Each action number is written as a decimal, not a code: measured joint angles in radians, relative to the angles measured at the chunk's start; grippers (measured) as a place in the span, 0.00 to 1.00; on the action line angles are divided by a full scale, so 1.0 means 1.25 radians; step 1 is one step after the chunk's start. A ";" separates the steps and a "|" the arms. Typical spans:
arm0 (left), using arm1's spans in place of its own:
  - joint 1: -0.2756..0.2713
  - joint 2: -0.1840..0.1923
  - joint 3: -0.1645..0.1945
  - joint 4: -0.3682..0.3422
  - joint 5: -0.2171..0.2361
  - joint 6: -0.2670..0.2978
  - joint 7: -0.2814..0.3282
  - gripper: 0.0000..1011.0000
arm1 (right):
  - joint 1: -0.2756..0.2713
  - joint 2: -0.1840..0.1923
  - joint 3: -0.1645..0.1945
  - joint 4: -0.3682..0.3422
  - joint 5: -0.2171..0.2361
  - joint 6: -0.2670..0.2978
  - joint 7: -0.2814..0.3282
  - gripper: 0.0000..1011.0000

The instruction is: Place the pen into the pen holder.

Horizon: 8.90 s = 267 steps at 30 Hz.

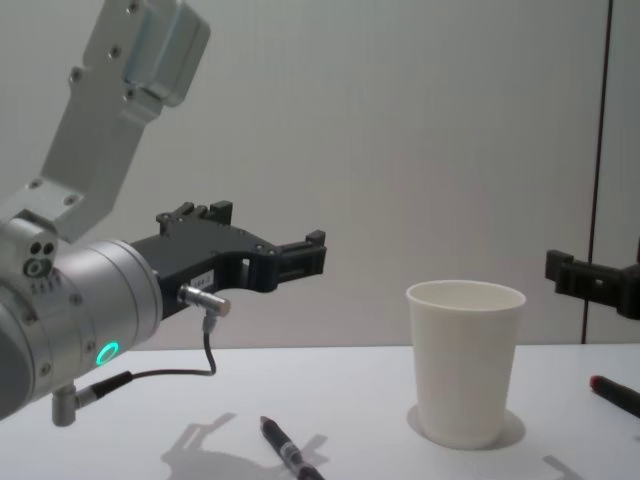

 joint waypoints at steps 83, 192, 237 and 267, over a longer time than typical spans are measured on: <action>0.000 0.000 0.000 0.000 0.000 0.000 0.000 0.99 | 0.081 0.080 0.081 0.033 0.043 0.105 0.072 0.99; 0.000 0.000 0.000 0.000 0.000 0.000 0.000 0.99 | 0.406 -0.001 0.005 0.432 -0.019 0.509 0.238 0.09; 0.000 0.000 0.000 0.000 0.000 0.000 0.000 0.99 | 0.405 -0.001 0.004 0.433 -0.020 0.511 0.238 0.55; 0.000 0.000 0.000 0.000 0.000 0.000 0.000 0.99 | 0.406 -0.001 0.002 0.447 -0.024 0.523 0.245 0.99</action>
